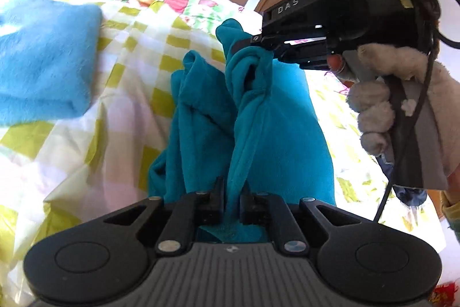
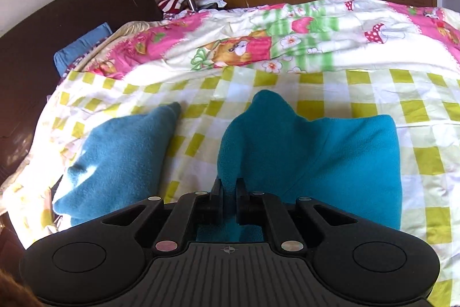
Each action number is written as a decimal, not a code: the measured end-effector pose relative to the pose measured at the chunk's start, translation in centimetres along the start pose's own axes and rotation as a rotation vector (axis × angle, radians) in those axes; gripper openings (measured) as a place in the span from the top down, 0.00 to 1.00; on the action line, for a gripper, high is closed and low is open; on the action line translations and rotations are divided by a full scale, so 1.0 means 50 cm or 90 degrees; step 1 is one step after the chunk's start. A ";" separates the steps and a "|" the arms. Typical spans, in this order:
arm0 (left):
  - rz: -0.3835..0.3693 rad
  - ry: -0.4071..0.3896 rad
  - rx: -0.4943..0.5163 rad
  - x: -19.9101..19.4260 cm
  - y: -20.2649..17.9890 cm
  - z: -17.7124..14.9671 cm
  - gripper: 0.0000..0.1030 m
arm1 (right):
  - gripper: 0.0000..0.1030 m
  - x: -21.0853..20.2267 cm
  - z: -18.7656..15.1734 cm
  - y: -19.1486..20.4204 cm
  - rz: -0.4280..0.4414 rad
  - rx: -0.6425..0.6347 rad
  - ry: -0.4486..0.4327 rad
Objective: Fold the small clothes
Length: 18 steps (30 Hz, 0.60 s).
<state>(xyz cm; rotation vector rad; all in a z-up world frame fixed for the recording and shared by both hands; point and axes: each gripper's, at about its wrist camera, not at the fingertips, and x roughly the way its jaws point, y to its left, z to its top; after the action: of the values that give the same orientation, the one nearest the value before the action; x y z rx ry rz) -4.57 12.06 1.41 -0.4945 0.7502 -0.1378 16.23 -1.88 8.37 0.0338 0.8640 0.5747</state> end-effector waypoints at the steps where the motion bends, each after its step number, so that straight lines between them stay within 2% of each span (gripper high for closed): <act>1: 0.011 0.014 -0.020 0.005 0.009 -0.005 0.78 | 0.92 0.030 -0.003 0.008 -0.002 -0.001 0.015; 3: 0.023 0.041 -0.048 0.012 0.019 -0.010 0.78 | 0.92 0.097 -0.019 0.024 -0.021 -0.007 0.040; 6: 0.054 0.068 -0.026 0.023 0.009 -0.013 0.78 | 0.91 0.162 -0.067 0.065 -0.041 -0.064 0.054; 8: 0.058 0.094 -0.009 0.040 0.002 -0.017 0.78 | 0.91 0.157 -0.087 0.086 -0.028 -0.102 0.035; 11: 0.058 0.108 0.014 0.050 -0.006 -0.019 0.78 | 0.92 0.131 -0.075 0.066 0.032 -0.057 0.045; 13: 0.055 0.102 0.010 0.047 -0.007 -0.018 0.78 | 0.92 0.107 -0.062 0.066 0.043 -0.050 0.035; 16: 0.003 0.100 -0.015 0.017 0.011 -0.005 0.75 | 0.92 0.066 -0.058 0.093 0.073 -0.079 0.004; 18: -0.040 0.095 -0.040 -0.012 0.032 0.009 0.61 | 0.92 0.071 -0.064 0.099 0.074 -0.096 0.005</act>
<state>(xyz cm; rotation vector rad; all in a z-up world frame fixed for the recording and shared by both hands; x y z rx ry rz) -4.77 13.82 1.30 -0.5728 0.8868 -0.2111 13.39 3.43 5.03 -0.0555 0.8288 0.7485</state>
